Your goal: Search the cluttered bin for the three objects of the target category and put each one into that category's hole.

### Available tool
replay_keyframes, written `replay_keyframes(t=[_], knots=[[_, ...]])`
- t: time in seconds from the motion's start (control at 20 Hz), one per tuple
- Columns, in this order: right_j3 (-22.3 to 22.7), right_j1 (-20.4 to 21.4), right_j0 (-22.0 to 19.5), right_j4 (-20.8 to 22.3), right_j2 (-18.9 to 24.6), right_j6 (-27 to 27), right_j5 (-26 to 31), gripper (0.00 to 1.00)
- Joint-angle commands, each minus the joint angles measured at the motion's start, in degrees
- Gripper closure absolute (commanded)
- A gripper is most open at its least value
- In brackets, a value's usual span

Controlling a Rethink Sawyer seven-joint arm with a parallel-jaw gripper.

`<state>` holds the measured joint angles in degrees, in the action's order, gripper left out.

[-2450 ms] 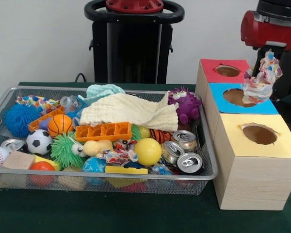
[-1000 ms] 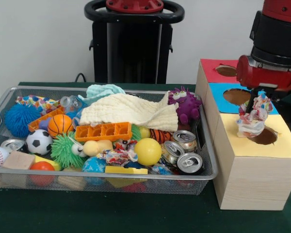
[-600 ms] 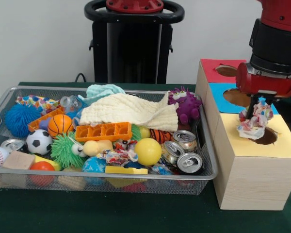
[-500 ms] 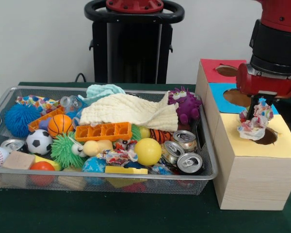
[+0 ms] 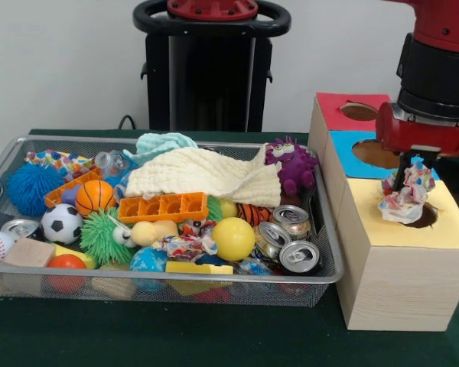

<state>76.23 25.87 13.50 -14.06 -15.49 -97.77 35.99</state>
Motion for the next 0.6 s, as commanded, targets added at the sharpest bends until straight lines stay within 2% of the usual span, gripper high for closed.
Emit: replay_keyframes(t=[0.05,0.6], knots=[[2.8,-3.8,0.6,-2.0,4.5,-14.7,-3.4,1.0],[3.7,-4.3,1.3,-3.0,4.4,-14.8,-5.0,1.0]])
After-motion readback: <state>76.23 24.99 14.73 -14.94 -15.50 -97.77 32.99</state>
